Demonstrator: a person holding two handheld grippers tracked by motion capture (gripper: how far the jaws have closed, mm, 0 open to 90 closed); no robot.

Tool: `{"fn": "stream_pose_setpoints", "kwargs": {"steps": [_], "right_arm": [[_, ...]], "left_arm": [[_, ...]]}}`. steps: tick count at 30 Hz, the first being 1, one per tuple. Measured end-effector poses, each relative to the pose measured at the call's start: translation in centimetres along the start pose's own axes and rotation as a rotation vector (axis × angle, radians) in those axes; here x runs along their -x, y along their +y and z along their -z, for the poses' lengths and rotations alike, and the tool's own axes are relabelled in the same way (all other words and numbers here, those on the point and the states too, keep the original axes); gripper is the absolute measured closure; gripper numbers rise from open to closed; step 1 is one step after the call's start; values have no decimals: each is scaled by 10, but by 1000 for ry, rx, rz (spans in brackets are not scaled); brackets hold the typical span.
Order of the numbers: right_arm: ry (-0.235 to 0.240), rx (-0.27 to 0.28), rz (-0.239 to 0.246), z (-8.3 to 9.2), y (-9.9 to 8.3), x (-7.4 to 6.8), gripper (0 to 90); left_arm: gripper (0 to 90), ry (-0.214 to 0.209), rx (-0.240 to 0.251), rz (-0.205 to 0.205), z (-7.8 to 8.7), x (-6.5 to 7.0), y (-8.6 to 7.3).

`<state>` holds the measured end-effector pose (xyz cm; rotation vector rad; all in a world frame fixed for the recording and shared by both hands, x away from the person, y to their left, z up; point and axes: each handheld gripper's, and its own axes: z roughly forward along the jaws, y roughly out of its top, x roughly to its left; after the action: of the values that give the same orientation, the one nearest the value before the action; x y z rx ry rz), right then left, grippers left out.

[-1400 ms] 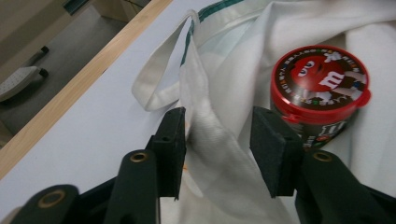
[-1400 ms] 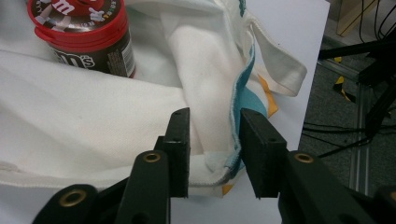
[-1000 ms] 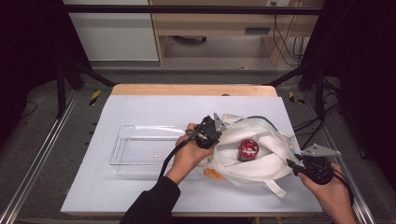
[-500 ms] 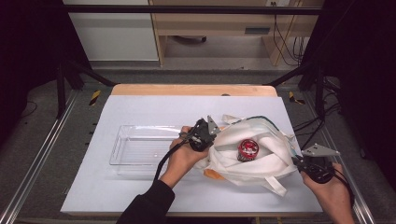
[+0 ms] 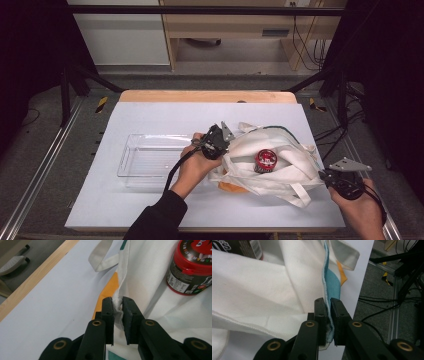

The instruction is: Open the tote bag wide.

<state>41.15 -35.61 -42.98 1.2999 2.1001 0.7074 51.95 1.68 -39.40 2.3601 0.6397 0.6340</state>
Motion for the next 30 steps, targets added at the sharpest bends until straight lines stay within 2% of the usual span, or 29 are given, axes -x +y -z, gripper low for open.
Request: {"fn": "stream_pose_setpoints", "kwargs": {"steps": [5, 8, 11, 13, 15, 19, 22, 24, 26, 30], "right_arm": [[13, -19, -10, -11, -11, -1, 842], [19, -3, -17, -11, -11, -2, 830], [22, 18, -10, -7, -8, -2, 772], [19, 49, -14, -2, -4, 0, 731], [34, 75, -12, 1, 3, 1, 698], [33, 82, -9, -3, 13, 0, 673], [21, 68, 2, -12, 17, -2, 784], [1, 61, -8, -17, 19, -1, 863], [0, 59, -32, -17, 21, 2, 879], [-38, 75, -53, -9, 28, 12, 884]], "left_arm": [[805, -3, -19, 7, -5, -2, -4], [805, -4, -15, 7, -4, -2, -6], [805, -2, -16, 5, -4, 0, -6], [806, -3, -18, 6, -5, 0, -5], [806, -4, -22, 5, -5, 0, -5], [806, -11, -23, 6, -5, -1, -4], [807, -14, -28, 5, -5, -1, -4], [807, -15, -33, 8, -5, -2, -4], [807, -13, -29, 7, -4, -2, -4], [807, 0, -28, -2, -1, -3, -1]]}}
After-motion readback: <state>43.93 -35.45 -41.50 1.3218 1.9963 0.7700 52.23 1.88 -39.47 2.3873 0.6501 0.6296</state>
